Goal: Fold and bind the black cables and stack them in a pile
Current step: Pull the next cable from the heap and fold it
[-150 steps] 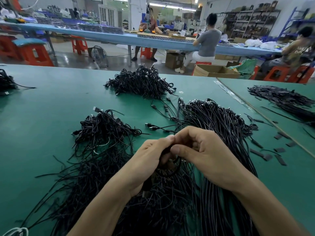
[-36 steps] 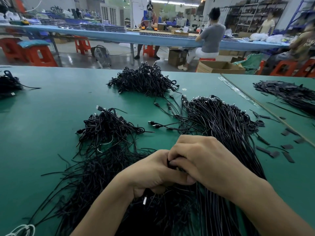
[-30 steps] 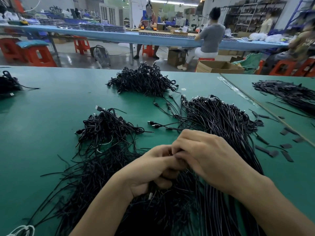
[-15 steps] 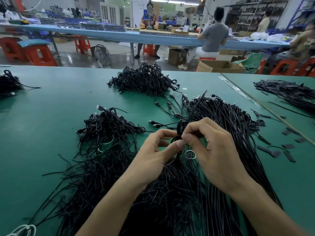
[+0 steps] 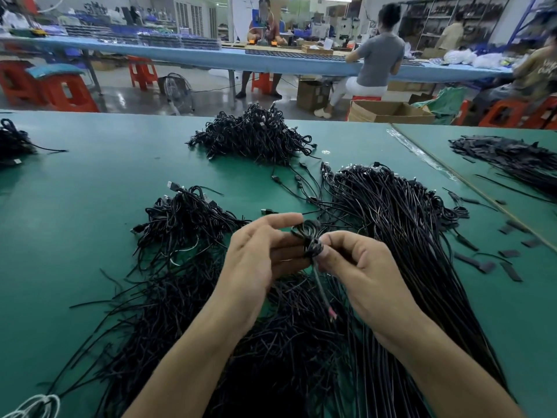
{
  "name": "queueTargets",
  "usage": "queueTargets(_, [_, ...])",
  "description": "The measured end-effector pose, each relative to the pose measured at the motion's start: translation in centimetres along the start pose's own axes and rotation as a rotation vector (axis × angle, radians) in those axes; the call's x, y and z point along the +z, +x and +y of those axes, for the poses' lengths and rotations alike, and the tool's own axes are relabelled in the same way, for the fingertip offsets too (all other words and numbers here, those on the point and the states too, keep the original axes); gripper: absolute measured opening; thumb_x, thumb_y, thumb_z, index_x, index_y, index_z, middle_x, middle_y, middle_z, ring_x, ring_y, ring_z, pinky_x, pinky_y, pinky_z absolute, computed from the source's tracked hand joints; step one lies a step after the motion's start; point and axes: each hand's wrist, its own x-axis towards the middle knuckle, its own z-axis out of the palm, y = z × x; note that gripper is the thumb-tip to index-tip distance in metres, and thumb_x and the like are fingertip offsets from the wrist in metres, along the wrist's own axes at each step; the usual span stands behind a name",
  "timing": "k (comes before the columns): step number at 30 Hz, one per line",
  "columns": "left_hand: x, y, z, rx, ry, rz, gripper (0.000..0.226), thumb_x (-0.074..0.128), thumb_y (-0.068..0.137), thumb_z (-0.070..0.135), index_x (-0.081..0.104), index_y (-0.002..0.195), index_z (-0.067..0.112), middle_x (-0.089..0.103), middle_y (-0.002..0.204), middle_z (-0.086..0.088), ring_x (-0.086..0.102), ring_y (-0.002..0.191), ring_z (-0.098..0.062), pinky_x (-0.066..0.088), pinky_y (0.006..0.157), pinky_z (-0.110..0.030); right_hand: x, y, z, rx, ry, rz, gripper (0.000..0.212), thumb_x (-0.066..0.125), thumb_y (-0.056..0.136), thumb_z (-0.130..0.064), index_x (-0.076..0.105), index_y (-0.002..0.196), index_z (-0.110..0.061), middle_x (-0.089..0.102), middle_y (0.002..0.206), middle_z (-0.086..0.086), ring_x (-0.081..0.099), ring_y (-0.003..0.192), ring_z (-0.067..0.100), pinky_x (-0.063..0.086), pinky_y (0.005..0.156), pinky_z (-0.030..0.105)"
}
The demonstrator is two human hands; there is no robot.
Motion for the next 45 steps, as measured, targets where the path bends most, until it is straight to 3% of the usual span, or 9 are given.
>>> queueTargets(6, [0.1,-0.4,0.0,0.123,0.050,-0.041,0.021,0.059,0.087,0.041,0.069,0.093,0.024,0.073,0.087,-0.007,0.068,0.084,-0.020,0.055,0.079,-0.032,-0.4,-0.1,0.8,0.058,-0.121,-0.036,0.020,0.065,0.095,-0.016,0.068,0.076,-0.020,0.062,0.070,-0.004,0.052,0.070,0.012,0.046,0.069,0.028])
queueTargets(10, [0.1,-0.4,-0.7,0.221,0.379,-0.111,0.025,0.082,0.076,0.029,0.064,0.091,0.021,0.074,0.082,0.005,0.067,0.074,-0.011,0.050,0.068,-0.021,-0.9,0.2,0.6,0.051,-0.180,0.064,0.015,0.065,0.095,-0.015,0.070,0.080,-0.016,0.066,0.071,0.007,0.056,0.069,0.017,0.048,0.066,0.039])
queueTargets(14, [0.1,-0.4,-1.9,0.330,0.733,0.047,0.036,0.090,0.069,0.027,0.058,0.085,0.033,0.054,0.072,0.015,0.044,0.057,-0.001,0.039,0.056,-0.015,-1.0,0.5,0.1,0.008,-0.261,0.181,0.012,0.066,0.094,-0.022,0.070,0.083,-0.021,0.068,0.078,0.009,0.054,0.068,0.018,0.051,0.072,0.051])
queueTargets(20, [-0.1,-0.2,-1.8,0.344,0.638,0.111,0.042,0.086,0.066,0.050,0.052,0.070,0.026,0.060,0.062,0.012,0.056,0.044,-0.005,0.044,0.045,-0.020,-0.4,0.3,-0.7,-0.038,-0.091,0.062,0.014,0.064,0.094,-0.015,0.070,0.082,-0.019,0.066,0.069,-0.012,0.059,0.069,0.000,0.050,0.071,0.019])
queueTargets(23, [-0.8,0.2,-1.3,0.292,0.453,0.149,0.041,0.087,0.065,0.038,0.055,0.079,0.016,0.068,0.073,0.004,0.070,0.051,-0.021,0.056,0.046,-0.033,-0.2,0.0,-1.0,-0.015,0.016,-0.081,0.012,0.065,0.089,-0.021,0.071,0.079,-0.016,0.062,0.066,-0.010,0.055,0.065,0.002,0.047,0.066,0.015])
queueTargets(26, [-1.1,0.5,-0.8,0.223,0.304,0.213,0.037,0.082,0.079,0.023,0.047,0.079,0.011,0.063,0.068,-0.001,0.065,0.047,-0.019,0.054,0.043,-0.031,0.2,-0.3,-0.9,0.018,0.036,-0.176,0.022,0.066,0.091,-0.009,0.069,0.073,-0.020,0.058,0.061,-0.013,0.046,0.056,-0.003,0.039,0.055,0.009])
queueTargets(33, [-0.2,0.1,-0.5,-0.097,0.189,0.035,0.033,0.063,0.077,0.057,0.058,0.063,0.028,0.047,0.049,0.007,0.036,0.037,-0.007,0.025,0.036,-0.016,0.0,-0.1,-0.6,-0.058,-0.229,-0.179,0.030,0.060,0.097,-0.007,0.065,0.074,-0.025,0.058,0.065,-0.016,0.045,0.059,-0.001,0.037,0.059,0.011])
queueTargets(38, [-0.6,0.2,-0.3,-0.209,-0.097,-0.172,0.030,0.073,0.070,0.048,0.060,0.062,0.021,0.048,0.051,0.005,0.033,0.031,-0.001,0.022,0.031,-0.011,-0.3,-0.2,-1.5,-0.176,-0.484,-0.154,0.026,0.066,0.093,-0.014,0.067,0.083,-0.037,0.067,0.083,-0.023,0.062,0.080,-0.002,0.042,0.069,0.007])
queueTargets(45, [-1.3,0.3,-0.4,-0.141,0.295,-0.208,0.059,0.088,0.063,0.052,0.055,0.093,0.013,0.060,0.059,0.001,0.052,0.040,-0.015,0.037,0.036,-0.020,-1.3,0.0,-2.0,-0.206,-0.728,-0.085,0.012,0.064,0.094,-0.023,0.066,0.089,-0.034,0.062,0.090,-0.019,0.059,0.087,0.003,0.052,0.076,0.034])
